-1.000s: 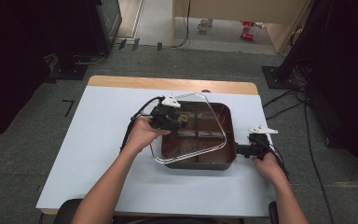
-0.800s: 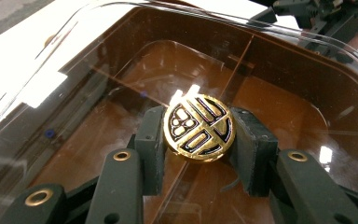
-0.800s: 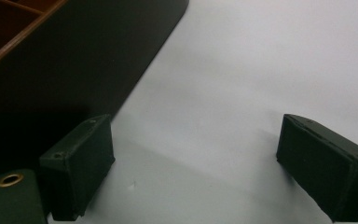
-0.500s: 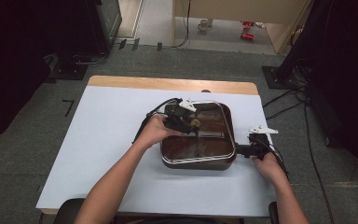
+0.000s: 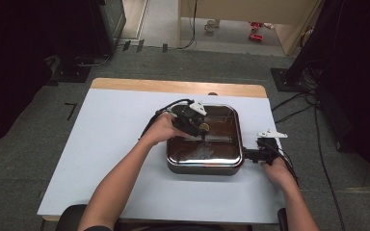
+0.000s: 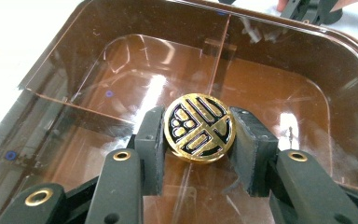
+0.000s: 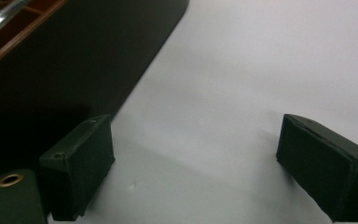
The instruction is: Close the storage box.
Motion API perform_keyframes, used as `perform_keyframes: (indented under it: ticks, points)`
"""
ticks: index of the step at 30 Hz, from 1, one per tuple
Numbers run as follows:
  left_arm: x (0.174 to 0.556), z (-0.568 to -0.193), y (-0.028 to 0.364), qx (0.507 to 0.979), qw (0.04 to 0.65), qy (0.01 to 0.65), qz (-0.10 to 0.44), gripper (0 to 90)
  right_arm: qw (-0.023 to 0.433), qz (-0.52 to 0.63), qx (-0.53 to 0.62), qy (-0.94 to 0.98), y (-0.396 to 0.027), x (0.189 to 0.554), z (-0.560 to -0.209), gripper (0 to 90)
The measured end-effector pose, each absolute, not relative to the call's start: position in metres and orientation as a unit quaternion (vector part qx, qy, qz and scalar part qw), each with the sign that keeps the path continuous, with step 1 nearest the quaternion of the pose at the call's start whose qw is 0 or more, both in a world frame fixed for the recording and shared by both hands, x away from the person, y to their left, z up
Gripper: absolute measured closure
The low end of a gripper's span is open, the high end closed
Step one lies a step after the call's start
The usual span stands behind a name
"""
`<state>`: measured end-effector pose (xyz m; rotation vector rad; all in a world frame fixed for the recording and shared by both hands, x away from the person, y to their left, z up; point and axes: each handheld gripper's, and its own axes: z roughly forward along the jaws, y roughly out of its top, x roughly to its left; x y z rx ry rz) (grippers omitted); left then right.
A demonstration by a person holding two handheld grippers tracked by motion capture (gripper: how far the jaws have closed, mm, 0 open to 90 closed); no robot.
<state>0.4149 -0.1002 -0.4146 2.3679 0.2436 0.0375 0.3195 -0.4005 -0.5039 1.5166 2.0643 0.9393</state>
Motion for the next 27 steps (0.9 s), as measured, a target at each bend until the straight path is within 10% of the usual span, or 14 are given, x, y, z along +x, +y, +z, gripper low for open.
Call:
perform_keyframes:
  ticks: [20,27]
  points:
    - [0.4218,-0.4189,-0.1045,0.925,0.372,0.076,-0.013,58.8,0.205,0.337,0.545,0.74,-0.4004,0.3194,-0.5039,10.5]
    - [0.4213,-0.4181,-0.1047,0.921,0.373,0.112,-0.031,45.5,0.205,0.337,0.545,0.74,-0.4002,0.3194,-0.5039,10.5]
